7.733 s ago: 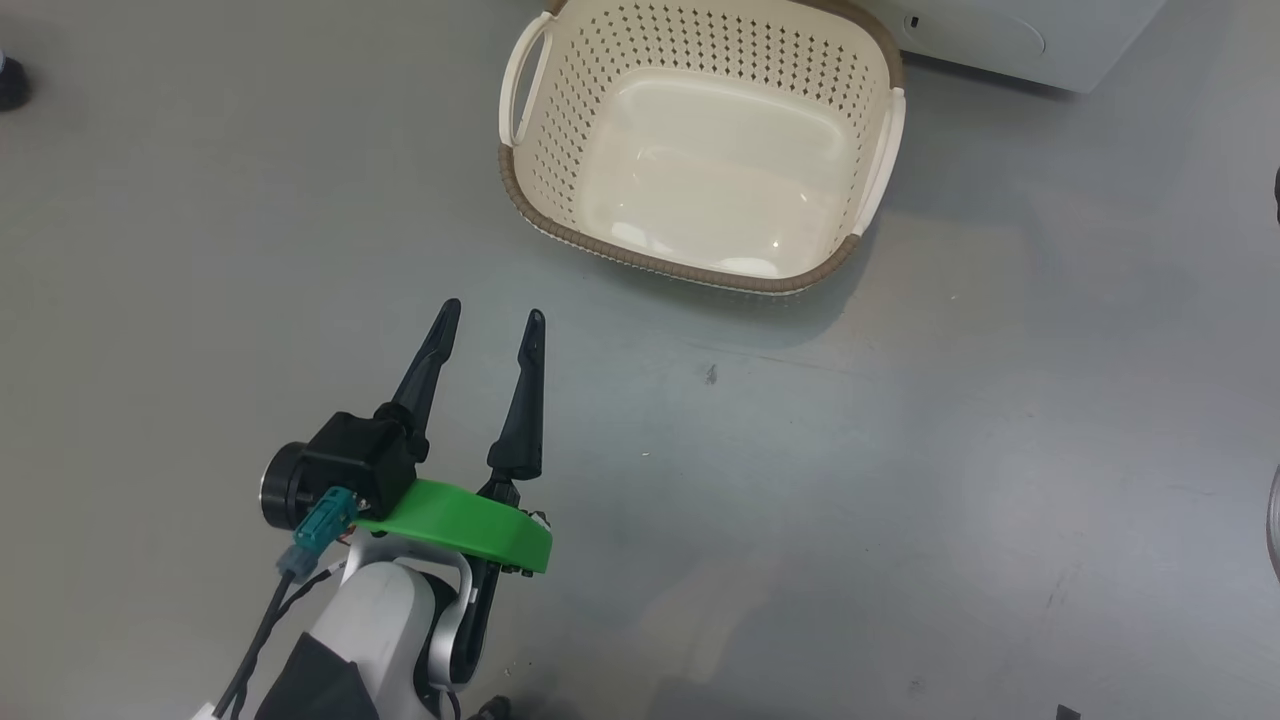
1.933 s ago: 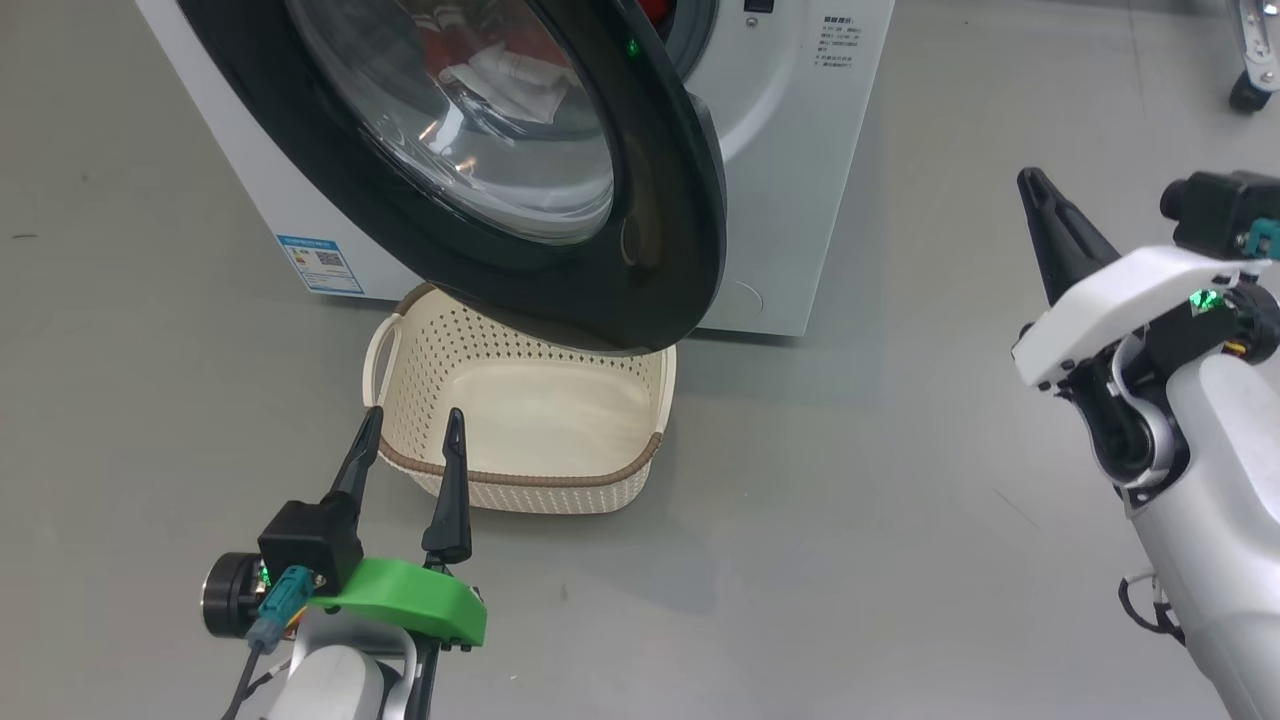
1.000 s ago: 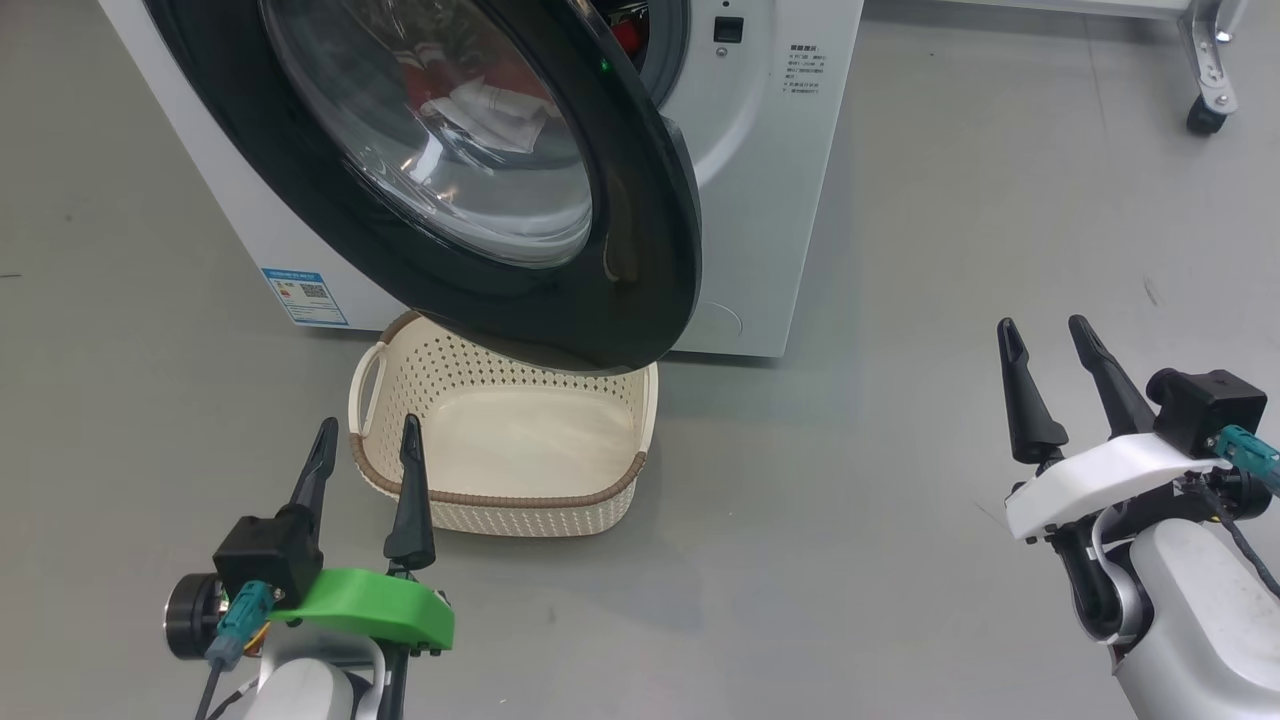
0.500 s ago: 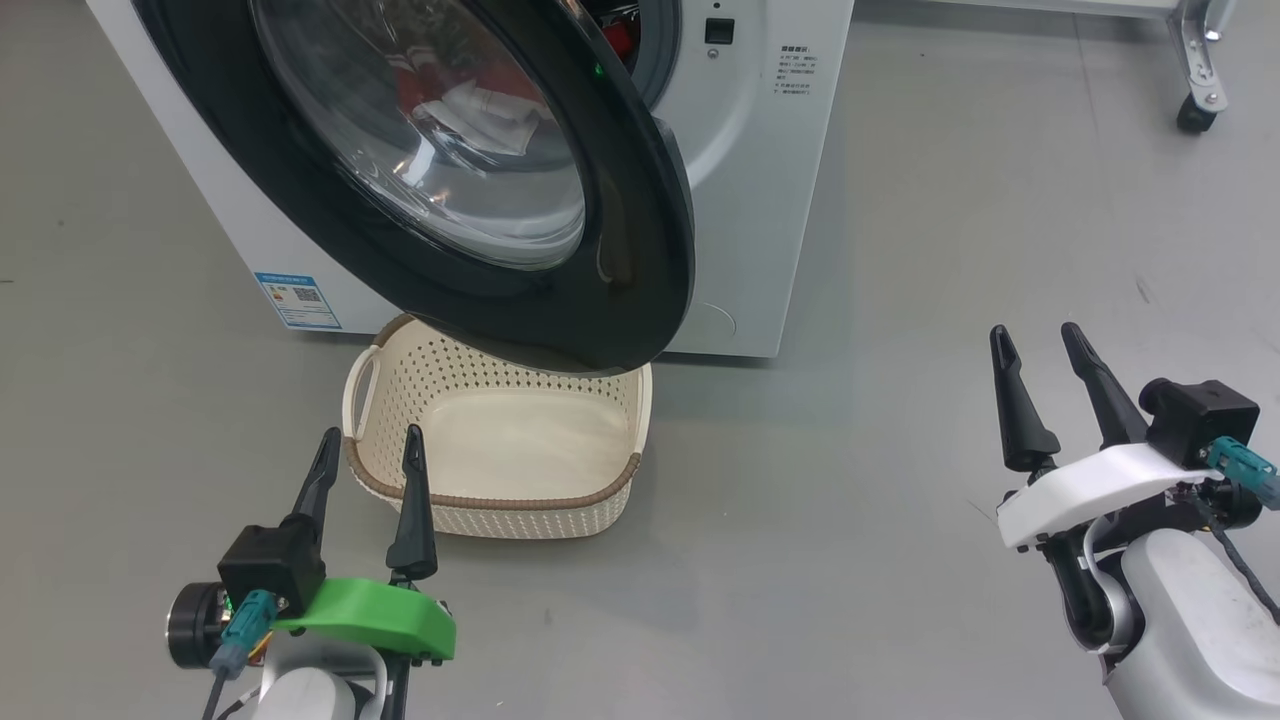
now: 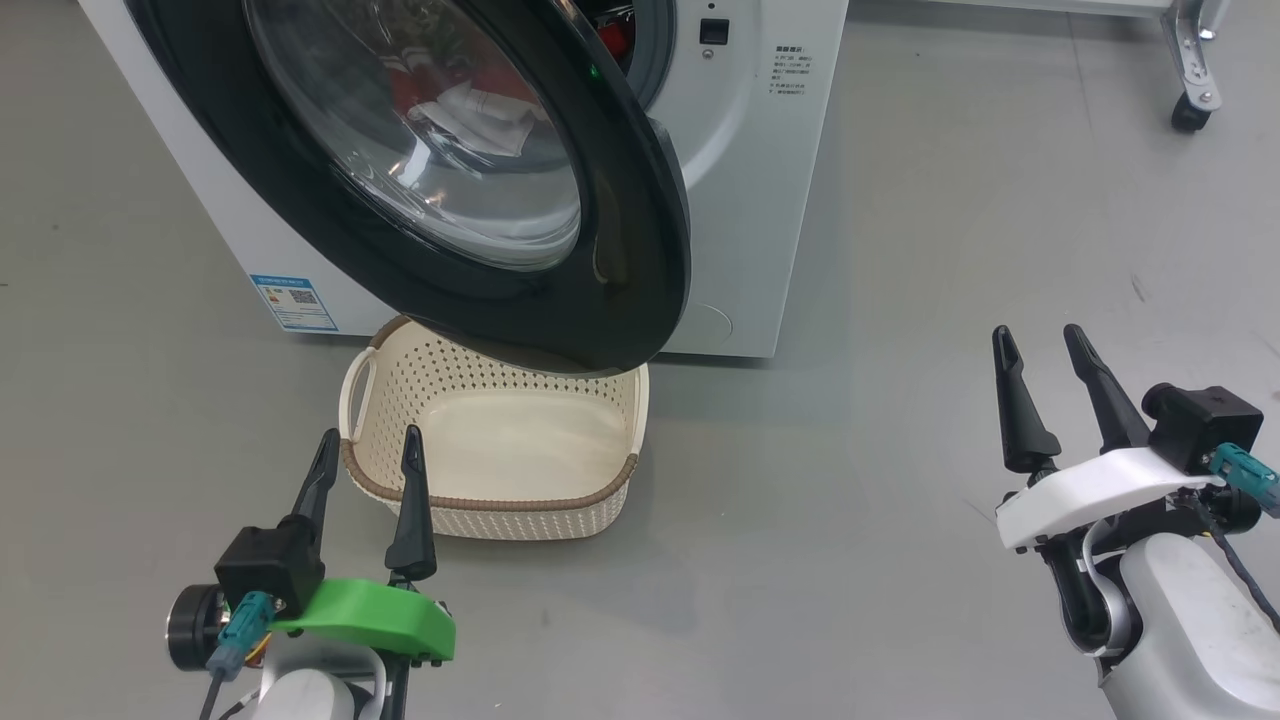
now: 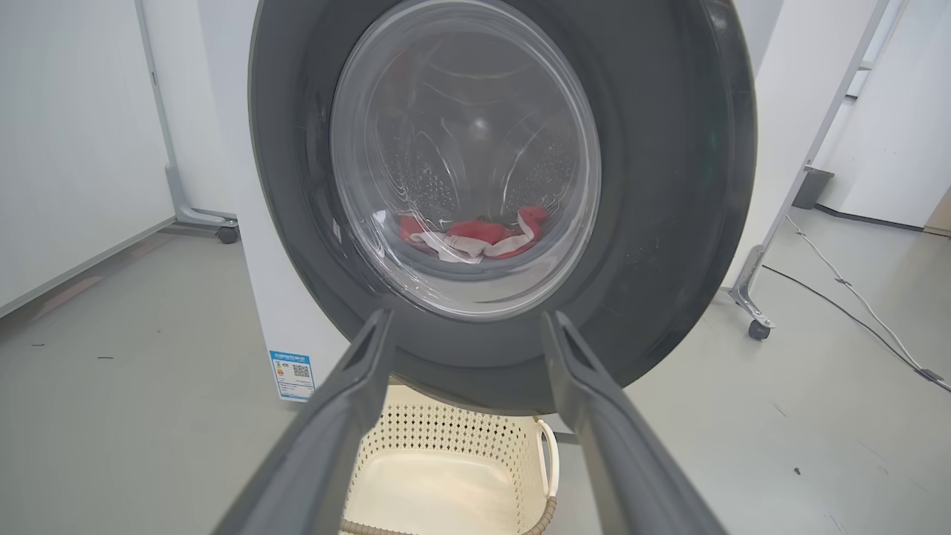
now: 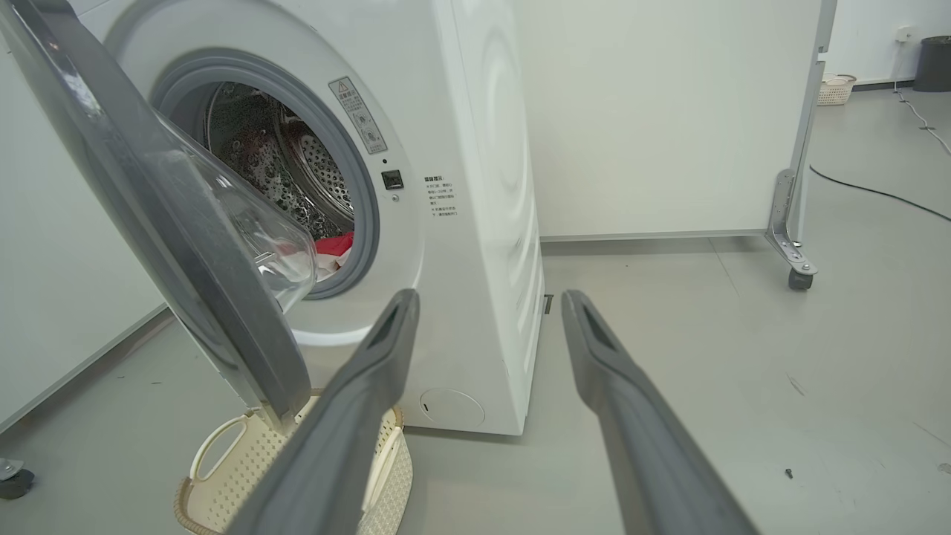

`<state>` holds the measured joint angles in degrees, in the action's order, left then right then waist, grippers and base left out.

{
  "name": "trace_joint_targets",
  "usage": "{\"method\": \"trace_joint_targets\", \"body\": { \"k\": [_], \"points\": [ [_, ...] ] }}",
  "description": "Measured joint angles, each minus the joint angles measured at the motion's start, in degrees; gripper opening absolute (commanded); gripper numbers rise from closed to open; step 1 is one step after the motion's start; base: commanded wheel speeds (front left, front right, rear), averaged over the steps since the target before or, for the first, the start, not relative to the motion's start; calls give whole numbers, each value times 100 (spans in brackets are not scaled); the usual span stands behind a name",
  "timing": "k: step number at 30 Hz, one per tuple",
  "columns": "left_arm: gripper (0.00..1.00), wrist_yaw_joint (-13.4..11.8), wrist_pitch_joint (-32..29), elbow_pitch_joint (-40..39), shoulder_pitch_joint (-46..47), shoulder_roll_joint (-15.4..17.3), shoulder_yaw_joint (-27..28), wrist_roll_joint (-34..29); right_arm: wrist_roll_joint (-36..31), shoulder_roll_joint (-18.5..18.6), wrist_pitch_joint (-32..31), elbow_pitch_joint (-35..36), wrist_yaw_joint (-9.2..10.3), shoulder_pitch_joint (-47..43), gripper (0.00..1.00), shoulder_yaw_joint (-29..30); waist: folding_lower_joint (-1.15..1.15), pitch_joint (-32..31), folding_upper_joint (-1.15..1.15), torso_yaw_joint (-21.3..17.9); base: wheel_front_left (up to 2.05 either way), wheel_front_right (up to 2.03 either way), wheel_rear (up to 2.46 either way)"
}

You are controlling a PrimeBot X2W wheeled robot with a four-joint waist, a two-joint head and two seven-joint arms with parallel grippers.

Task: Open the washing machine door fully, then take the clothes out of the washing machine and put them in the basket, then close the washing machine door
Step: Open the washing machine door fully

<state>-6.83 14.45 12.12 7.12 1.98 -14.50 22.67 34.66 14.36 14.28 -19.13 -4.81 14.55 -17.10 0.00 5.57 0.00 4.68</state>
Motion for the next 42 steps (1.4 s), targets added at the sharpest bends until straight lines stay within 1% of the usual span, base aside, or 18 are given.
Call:
{"method": "trace_joint_targets", "body": {
  "k": [7,12,30,36,42],
  "points": [
    [100,0,0,-2,-3,0,2,-1,-51,-31,1,41,-1,-18,100,63,0,-8,0,-10,0,0,0],
    [100,0,0,-1,-8,0,8,-1,-44,-120,2,54,-8,-93,100,131,0,-18,0,-20,0,0,0],
    [100,0,0,-2,-12,0,3,-1,-118,-144,15,90,-20,-120,100,193,0,-26,0,-22,0,0,0],
    [100,0,0,-2,-13,0,-14,-1,-212,-151,15,100,-66,-120,100,185,0,-17,0,-16,0,0,0],
    [100,0,0,-4,-14,1,-53,-2,-254,-147,15,112,-69,-120,100,178,0,10,0,-3,0,0,0]
  ]
}}
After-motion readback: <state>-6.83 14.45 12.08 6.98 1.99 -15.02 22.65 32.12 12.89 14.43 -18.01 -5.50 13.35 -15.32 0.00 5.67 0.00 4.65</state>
